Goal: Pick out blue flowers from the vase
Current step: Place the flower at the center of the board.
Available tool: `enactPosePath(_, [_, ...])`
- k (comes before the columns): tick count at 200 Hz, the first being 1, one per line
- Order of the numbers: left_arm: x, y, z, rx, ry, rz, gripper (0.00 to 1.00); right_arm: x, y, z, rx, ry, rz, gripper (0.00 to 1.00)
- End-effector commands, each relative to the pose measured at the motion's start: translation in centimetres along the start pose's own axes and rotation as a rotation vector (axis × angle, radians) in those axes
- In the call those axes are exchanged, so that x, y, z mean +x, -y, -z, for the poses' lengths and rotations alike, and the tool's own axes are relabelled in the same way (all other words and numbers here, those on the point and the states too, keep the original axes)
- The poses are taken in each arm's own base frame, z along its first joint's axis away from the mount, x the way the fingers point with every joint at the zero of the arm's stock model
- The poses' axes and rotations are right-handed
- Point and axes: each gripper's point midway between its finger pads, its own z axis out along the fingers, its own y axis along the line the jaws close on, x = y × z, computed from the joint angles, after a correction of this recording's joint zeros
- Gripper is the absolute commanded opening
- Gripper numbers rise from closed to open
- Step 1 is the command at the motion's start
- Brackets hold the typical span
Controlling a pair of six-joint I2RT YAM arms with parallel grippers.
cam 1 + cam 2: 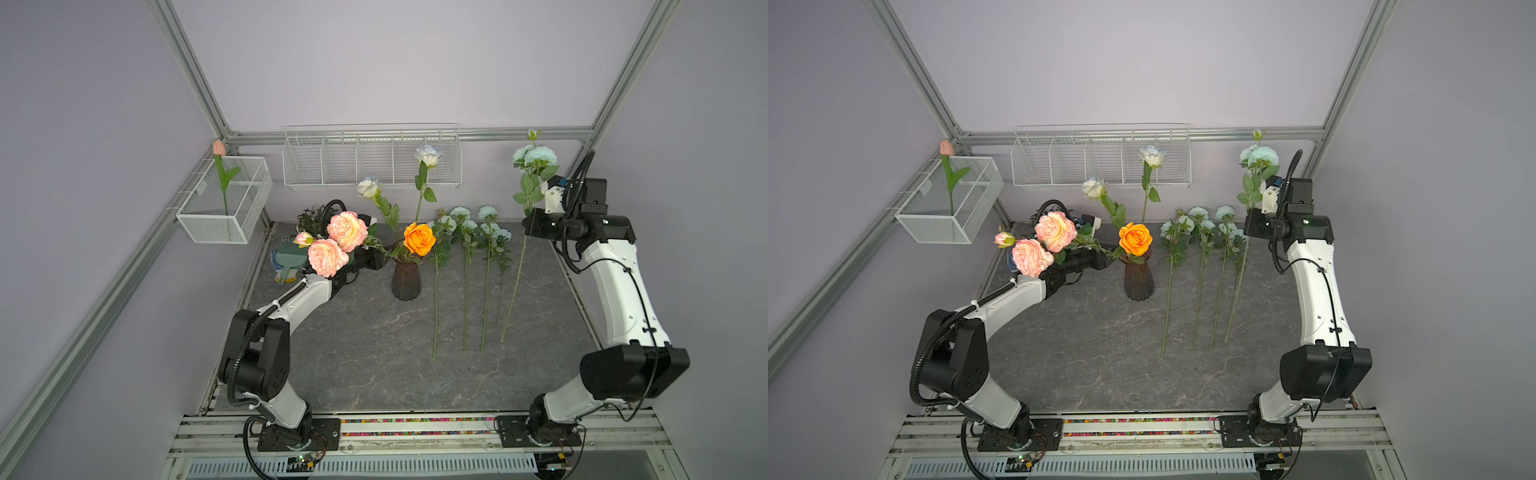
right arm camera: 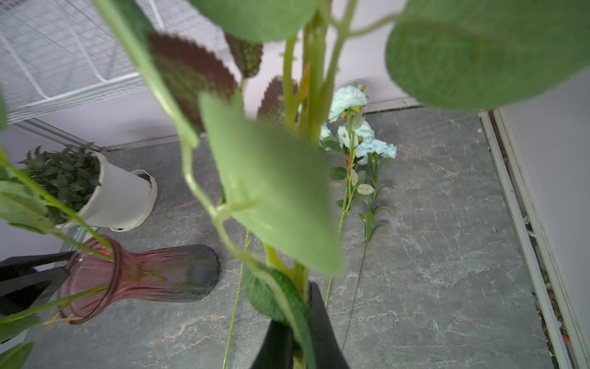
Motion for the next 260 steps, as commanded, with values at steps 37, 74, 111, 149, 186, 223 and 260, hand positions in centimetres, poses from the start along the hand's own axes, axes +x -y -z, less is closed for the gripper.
enactPosePath(37, [2.7, -2.0, -0.1, -0.065, -0.073, 0.048, 0.36, 4.4, 6.5, -5.3, 0.134, -0.188, 0.043, 0.07])
enactPosePath(74, [2.6, -1.9, -0.1, -0.066, -0.081, 0.046, 0.36, 7.6, 9.8, -9.4, 0.184, -0.292, 0.06, 0.07])
enactPosePath(111, [2.5, -1.6, 0.6, -0.079, -0.089, 0.033, 0.36, 8.2, 12.6, -12.5, 0.214, -0.302, 0.041, 0.07])
enactPosePath(149, [2.6, -1.6, 0.9, -0.087, -0.093, 0.037, 0.36, 8.7, 15.1, -15.5, 0.199, -0.313, -0.019, 0.07])
enactPosePath(186, [2.7, -1.7, 0.9, -0.091, -0.094, 0.04, 0.36, 10.1, 16.3, -18.1, 0.194, -0.345, -0.041, 0.07])
enactPosePath(223, [2.4, -1.6, 0.8, -0.09, -0.095, 0.034, 0.36, 11.2, 16.6, -20.0, 0.177, -0.366, -0.073, 0.07])
enactPosePath(260, [2.5, -1.7, 0.8, -0.091, -0.1, 0.031, 0.36, 11.7, 17.1, -20.5, 0.19, -0.378, -0.077, 0.07])
